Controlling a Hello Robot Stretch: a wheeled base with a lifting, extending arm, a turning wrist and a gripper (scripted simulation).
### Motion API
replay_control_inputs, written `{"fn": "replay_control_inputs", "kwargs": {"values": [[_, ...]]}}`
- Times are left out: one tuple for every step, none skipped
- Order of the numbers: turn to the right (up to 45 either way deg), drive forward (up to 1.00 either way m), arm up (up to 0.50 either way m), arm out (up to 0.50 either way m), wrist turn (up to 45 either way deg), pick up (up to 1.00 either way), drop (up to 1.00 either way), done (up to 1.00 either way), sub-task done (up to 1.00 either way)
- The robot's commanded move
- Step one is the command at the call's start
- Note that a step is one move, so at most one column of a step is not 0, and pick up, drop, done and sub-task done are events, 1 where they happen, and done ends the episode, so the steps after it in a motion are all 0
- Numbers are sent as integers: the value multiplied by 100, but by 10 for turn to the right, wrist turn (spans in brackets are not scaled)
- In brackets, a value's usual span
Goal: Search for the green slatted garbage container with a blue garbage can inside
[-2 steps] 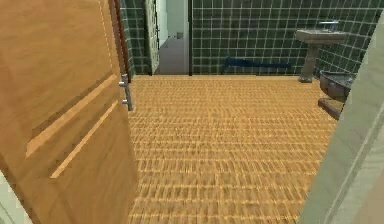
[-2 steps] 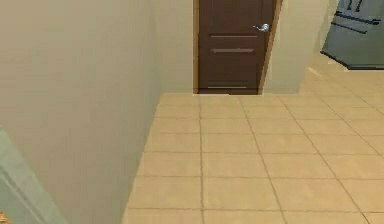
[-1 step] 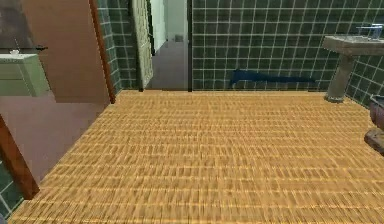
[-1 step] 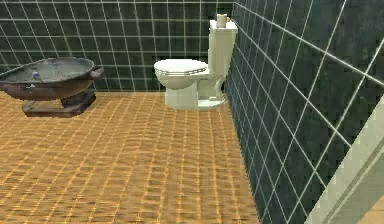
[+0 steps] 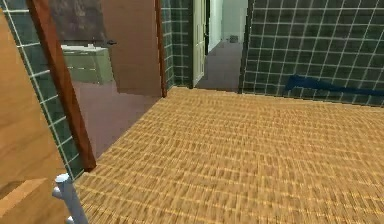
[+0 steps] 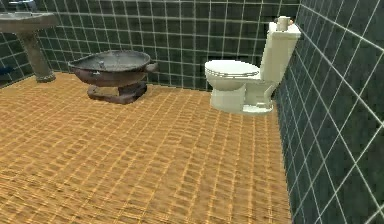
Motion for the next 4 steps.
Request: {"fn": "replay_control_inputs", "kwargs": {"values": [[0,15,0,0,0,0,0,0,0],[120,0,0,0,0,0,0,0,0],[0,30,0,0,0,0,0,0,0],[0,100,0,0,0,0,0,0,0]]}}
